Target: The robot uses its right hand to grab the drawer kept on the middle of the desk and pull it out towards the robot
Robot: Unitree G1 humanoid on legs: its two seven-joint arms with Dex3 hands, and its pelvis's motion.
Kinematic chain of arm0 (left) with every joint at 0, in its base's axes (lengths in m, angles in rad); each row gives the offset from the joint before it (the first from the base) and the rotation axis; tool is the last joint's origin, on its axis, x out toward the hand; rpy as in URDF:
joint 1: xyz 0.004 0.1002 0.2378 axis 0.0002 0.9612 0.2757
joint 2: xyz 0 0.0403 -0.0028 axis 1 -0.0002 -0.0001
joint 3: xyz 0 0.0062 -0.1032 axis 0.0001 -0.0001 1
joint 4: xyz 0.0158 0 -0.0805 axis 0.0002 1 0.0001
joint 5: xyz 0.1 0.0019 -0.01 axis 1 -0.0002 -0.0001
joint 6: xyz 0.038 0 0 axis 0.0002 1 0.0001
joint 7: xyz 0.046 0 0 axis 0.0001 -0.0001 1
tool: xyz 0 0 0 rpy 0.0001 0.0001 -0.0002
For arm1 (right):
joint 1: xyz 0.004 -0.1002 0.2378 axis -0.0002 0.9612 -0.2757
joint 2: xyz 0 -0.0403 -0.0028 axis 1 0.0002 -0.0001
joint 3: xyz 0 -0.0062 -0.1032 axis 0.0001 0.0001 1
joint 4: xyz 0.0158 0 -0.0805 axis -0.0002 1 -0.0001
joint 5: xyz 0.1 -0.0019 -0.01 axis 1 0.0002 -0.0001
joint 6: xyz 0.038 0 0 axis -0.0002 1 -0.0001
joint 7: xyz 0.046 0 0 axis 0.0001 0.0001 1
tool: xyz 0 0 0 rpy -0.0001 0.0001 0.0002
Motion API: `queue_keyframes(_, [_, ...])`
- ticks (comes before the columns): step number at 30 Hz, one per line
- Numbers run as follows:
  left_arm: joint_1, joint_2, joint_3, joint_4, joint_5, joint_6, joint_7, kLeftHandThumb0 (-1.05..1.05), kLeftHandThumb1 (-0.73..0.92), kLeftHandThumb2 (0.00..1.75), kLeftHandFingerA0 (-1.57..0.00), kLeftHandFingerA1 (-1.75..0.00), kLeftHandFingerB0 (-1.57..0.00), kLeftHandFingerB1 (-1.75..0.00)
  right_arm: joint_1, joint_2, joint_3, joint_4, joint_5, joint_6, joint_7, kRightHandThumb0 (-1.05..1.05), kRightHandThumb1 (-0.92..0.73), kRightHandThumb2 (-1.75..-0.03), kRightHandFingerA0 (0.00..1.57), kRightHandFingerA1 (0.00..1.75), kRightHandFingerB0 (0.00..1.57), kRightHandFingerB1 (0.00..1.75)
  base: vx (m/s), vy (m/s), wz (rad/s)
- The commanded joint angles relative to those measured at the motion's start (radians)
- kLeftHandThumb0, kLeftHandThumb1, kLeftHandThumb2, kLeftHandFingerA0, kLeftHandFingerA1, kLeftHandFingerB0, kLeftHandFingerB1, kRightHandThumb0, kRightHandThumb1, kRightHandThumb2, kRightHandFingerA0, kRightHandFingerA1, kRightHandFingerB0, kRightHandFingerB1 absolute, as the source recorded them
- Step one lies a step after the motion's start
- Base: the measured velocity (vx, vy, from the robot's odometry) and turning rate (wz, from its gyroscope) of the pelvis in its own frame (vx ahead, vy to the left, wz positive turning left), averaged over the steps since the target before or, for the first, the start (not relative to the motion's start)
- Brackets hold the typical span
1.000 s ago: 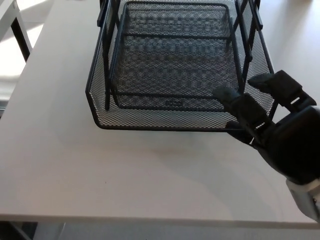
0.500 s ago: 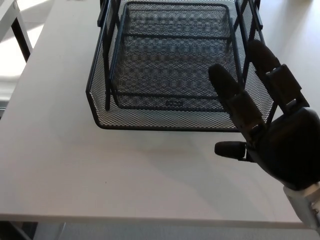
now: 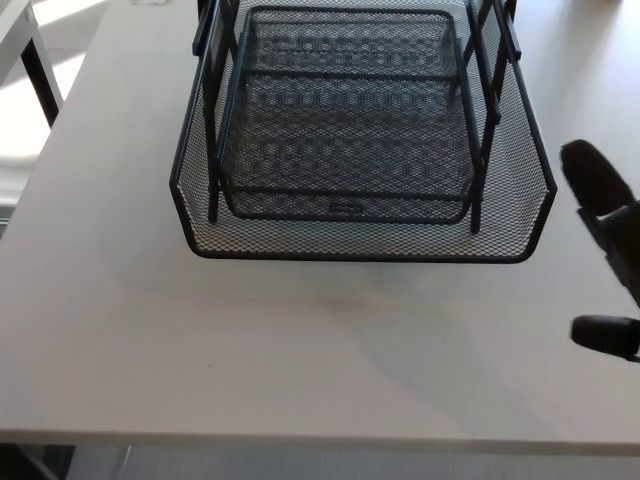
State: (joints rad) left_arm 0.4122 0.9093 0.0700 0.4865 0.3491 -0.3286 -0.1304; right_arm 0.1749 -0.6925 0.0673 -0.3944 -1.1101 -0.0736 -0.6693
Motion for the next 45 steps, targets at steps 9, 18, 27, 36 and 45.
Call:
queue_keyframes(9, [0.031,0.030,0.031,0.004,-0.004,-0.001,-0.009,-0.47,0.58,0.57,-0.64,-0.89,-0.65,-0.63,0.335,-0.090,-0.715,0.248,0.244,-0.221,-0.213,-1.05,-0.75,-1.08,0.00,0.06,0.00,0.08,0.00,0.000,0.00])
queue_keyframes(18, [0.047,0.030,0.046,-0.014,-0.012,0.001,-0.010,-0.47,0.58,0.57,-0.64,-0.89,-0.65,-0.63,0.211,-0.127,-0.663,0.809,0.268,-0.378,-0.512,-0.81,-0.67,-0.61,0.16,0.49,0.23,0.35,0.00,0.000,0.00])
queue_keyframes(27, [0.026,0.034,0.035,-0.007,-0.001,-0.002,-0.008,-0.47,0.58,0.57,-0.65,-0.91,-0.67,-0.62,0.126,-0.053,-0.593,1.176,0.316,-0.365,-0.523,-0.77,-0.71,-0.62,0.19,0.50,0.30,0.35,0.00,0.000,0.00])
queue_keyframes(36, [0.008,0.041,0.029,-0.008,0.007,0.014,-0.016,-0.48,0.58,0.57,-0.65,-0.89,-0.66,-0.61,0.108,0.146,-0.514,1.380,0.358,-0.360,-0.410,-0.72,-0.67,-0.61,0.23,0.51,0.36,0.37,0.00,0.000,0.00])
queue_keyframes(45, [0.037,0.040,0.028,-0.058,0.020,0.062,-0.032,-0.35,0.62,0.57,-0.65,-0.86,-0.65,-0.63,0.083,0.228,-0.401,1.308,0.396,-0.173,0.072,-0.77,-0.54,-0.89,0.07,0.48,0.18,0.43,0.00,0.000,0.00])
